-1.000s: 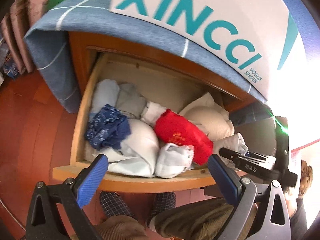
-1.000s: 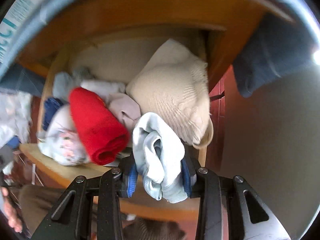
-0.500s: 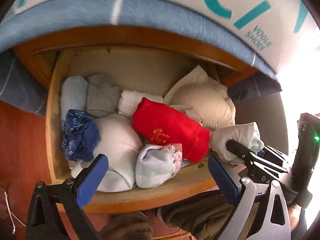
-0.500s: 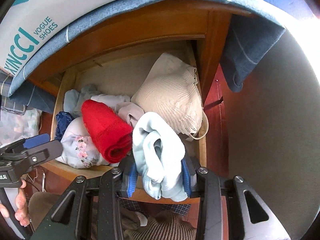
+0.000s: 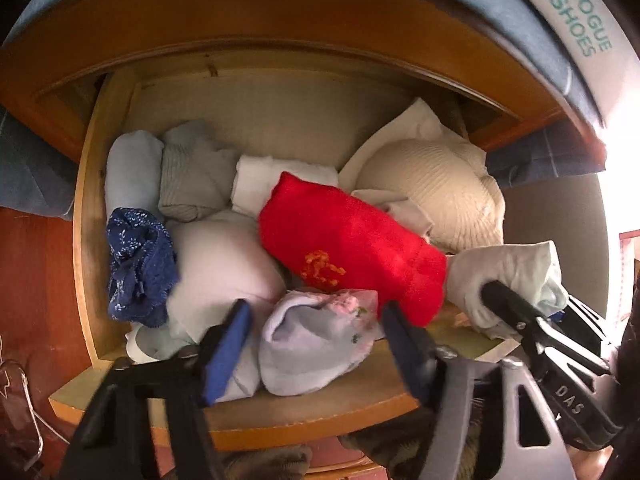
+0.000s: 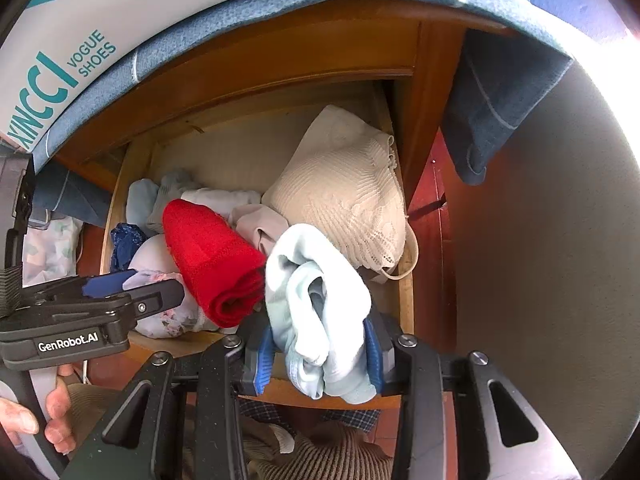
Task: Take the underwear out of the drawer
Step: 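Grasp the white pink-patterned sock with the left gripper while the right gripper holds the blue sock, then carry the pink-patterned sock into the white box and open the left gripper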
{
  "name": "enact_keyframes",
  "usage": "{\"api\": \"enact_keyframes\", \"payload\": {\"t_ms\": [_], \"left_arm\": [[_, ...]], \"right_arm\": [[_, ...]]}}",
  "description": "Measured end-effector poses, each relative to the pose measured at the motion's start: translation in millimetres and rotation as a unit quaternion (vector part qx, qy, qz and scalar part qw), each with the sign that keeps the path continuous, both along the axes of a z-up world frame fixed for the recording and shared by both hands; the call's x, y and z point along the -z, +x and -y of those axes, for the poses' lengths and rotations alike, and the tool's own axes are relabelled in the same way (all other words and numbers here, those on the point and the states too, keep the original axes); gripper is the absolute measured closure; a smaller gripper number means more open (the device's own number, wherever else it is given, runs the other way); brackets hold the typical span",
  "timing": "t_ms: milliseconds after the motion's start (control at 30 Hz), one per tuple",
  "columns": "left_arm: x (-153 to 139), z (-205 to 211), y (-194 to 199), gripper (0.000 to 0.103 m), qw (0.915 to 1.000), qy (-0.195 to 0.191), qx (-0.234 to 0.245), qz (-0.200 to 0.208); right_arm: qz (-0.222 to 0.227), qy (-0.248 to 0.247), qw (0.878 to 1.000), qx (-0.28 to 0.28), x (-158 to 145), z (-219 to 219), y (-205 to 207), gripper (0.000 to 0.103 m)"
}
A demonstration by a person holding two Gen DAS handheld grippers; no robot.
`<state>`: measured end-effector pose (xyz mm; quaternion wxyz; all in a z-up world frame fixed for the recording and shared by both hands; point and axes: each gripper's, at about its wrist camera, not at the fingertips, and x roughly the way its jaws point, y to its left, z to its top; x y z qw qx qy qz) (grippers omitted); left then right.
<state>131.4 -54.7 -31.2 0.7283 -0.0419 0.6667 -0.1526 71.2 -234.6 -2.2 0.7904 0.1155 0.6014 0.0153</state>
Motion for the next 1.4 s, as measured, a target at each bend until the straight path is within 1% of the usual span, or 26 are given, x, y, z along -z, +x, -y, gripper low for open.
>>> {"api": "enact_keyframes", "payload": {"t_ms": [67, 133, 167, 267, 300, 333, 367, 400, 467, 533, 567, 633, 733, 833, 1033, 1100, 1167, 1233, 1400], "left_arm": [[-3.6, 1.0, 3.1, 0.041, 0.9999, -0.013, -0.003, -0.002], [-1.4, 3.8, 4.9, 0.041, 0.9997, -0.020, -0.002, -0.014], [1.9, 7.2, 4.3, 0.041, 0.9996, -0.016, 0.005, -0.023], [9.4, 16.1, -1.0, 0.041, 0.9993, 0.010, 0.024, -0.027], [11.1, 16.9, -1.3, 0.041, 0.9993, 0.010, 0.023, -0.027], [13.8, 16.9, -1.3, 0.047, 0.9993, 0.003, 0.020, -0.031], [15.7, 16.3, -1.8, 0.056, 0.9992, 0.001, 0.017, -0.036], [18.8, 16.5, -1.6, 0.060, 0.9990, 0.002, 0.014, -0.042], [22.3, 18.6, -2.7, 0.063, 0.9988, 0.008, 0.020, -0.043], [22.9, 22.2, -4.9, 0.066, 0.9988, 0.018, 0.029, -0.036], [22.9, 23.4, -6.1, 0.073, 0.9988, 0.021, 0.032, -0.031], [23.1, 21.7, -6.7, 0.080, 0.9992, 0.018, 0.023, -0.027], [19.8, 17.4, -7.3, 0.084, 0.9996, 0.013, 0.013, -0.021], [9.6, 11.5, -11.4, 0.086, 0.9999, 0.010, 0.007, -0.004], [-15.5, -1.8, -20.3, 0.087, 0.9997, -0.004, -0.004, 0.025], [-27.9, -9.7, -24.9, 0.087, 0.9992, -0.008, -0.004, 0.038], [-39.0, -5.1, -27.1, 0.087, 0.9988, -0.013, -0.005, 0.048], [-54.9, -13.0, -29.5, 0.087, 0.9978, -0.018, -0.005, 0.063], [-90.6, -23.5, -44.5, 0.087, 0.9947, -0.024, 0.005, 0.100]], "right_arm": [[-0.001, 0.001, 1.000, 0.001, 0.8, 0.6, 0.7, 0.068], [-0.003, 0.004, 1.000, 0.000, 1.6, 0.8, 1.2, 0.068], [-0.003, 0.006, 1.000, 0.001, 1.8, 1.4, 1.3, 0.068], [-0.003, 0.011, 1.000, 0.002, 2.0, 2.5, 1.1, 0.068], [-0.002, 0.011, 1.000, 0.004, 1.8, 3.1, 0.8, 0.068], [-0.003, 0.013, 1.000, 0.005, 1.9, 3.4, 0.7, 0.068], [-0.003, 0.015, 1.000, 0.006, 2.1, 3.6, 0.8, 0.068], [-0.003, 0.014, 1.000, 0.007, 2.1, 3.6, 0.7, 0.068], [-0.004, 0.014, 1.000, 0.006, 2.2, 2.9, 0.7, 0.068], [-0.004, 0.014, 1.000, 0.007, 2.0, 3.0, 0.7, 0.068], [-0.006, 0.017, 1.000, 0.007, 2.6, 3.4, 1.0, 0.068], [-0.006, 0.019, 1.000, 0.010, 2.8, 4.3, 1.0, 0.068], [-0.006, 0.015, 1.000, 0.008, 2.5, 3.1, 0.9, 0.068], [-0.006, 0.012, 1.000, 0.007, 2.3, 2.1, 1.1, 0.068], [-0.004, 0.006, 1.000, 0.007, 1.1, 1.0, 0.7, 0.068], [-0.003, 0.005, 1.000, 0.007, 1.0, 1.0, 0.7, 0.068], [-0.003, 0.004, 1.000, 0.007, 1.2, 1.1, 0.6, 0.068], [-0.002, 0.000, 1.000, 0.006, 0.8, 0.1, 0.3, 0.068], [0.002, -0.011, 1.000, 0.001, -0.5, -2.0, -0.6, 0.068]]}}
